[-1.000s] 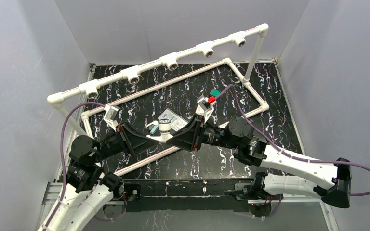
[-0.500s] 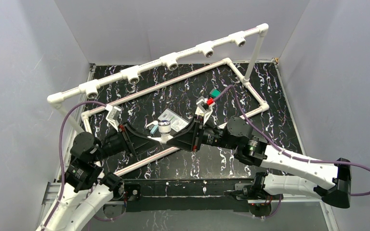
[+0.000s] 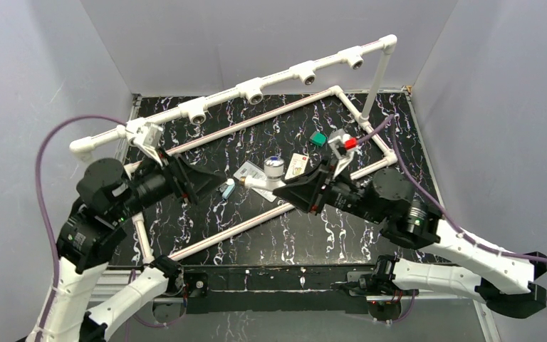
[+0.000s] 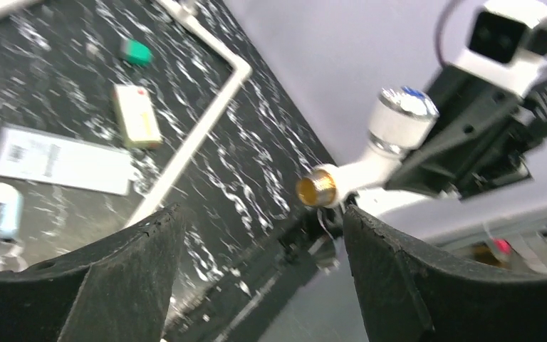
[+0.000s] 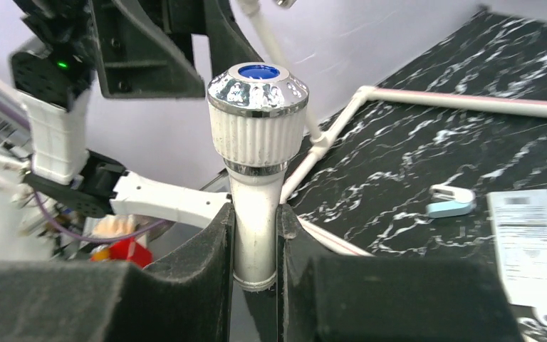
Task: Install the water faucets
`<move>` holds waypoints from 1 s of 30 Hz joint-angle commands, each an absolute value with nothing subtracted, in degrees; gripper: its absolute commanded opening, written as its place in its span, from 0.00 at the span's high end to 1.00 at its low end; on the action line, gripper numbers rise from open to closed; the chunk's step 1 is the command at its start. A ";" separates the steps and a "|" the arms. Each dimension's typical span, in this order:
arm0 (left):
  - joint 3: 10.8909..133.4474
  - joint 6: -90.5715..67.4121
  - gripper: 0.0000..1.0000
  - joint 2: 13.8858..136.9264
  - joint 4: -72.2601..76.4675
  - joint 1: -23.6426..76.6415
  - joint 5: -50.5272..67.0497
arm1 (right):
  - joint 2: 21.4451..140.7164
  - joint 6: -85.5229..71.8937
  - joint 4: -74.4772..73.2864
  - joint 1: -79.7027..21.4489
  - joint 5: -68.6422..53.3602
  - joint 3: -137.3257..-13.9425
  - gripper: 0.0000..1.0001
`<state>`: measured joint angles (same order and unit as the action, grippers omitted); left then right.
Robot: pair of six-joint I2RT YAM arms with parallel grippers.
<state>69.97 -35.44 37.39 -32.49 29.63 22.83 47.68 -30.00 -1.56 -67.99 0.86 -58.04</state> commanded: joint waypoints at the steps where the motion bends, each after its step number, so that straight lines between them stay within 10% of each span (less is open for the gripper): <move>1: 84.15 -24.99 0.22 46.13 -45.17 29.79 6.58 | 45.13 -24.36 -7.59 -68.11 9.56 -62.66 0.99; 12: 113.37 -15.38 0.29 66.06 -53.21 29.79 -27.04 | 49.62 -17.32 -16.75 -68.09 21.29 -66.20 0.99; 21: 107.94 -4.27 0.31 68.86 -41.68 29.79 -55.01 | 56.70 -8.82 -16.83 -68.02 31.27 -67.59 0.99; 30: 105.12 -0.41 0.31 73.68 -36.39 27.32 -57.24 | 66.99 -0.43 -13.56 -60.39 32.13 -71.60 0.99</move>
<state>104.73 -2.57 71.66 -39.24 29.12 -53.63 65.12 -5.23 -18.92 -65.14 31.14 -68.20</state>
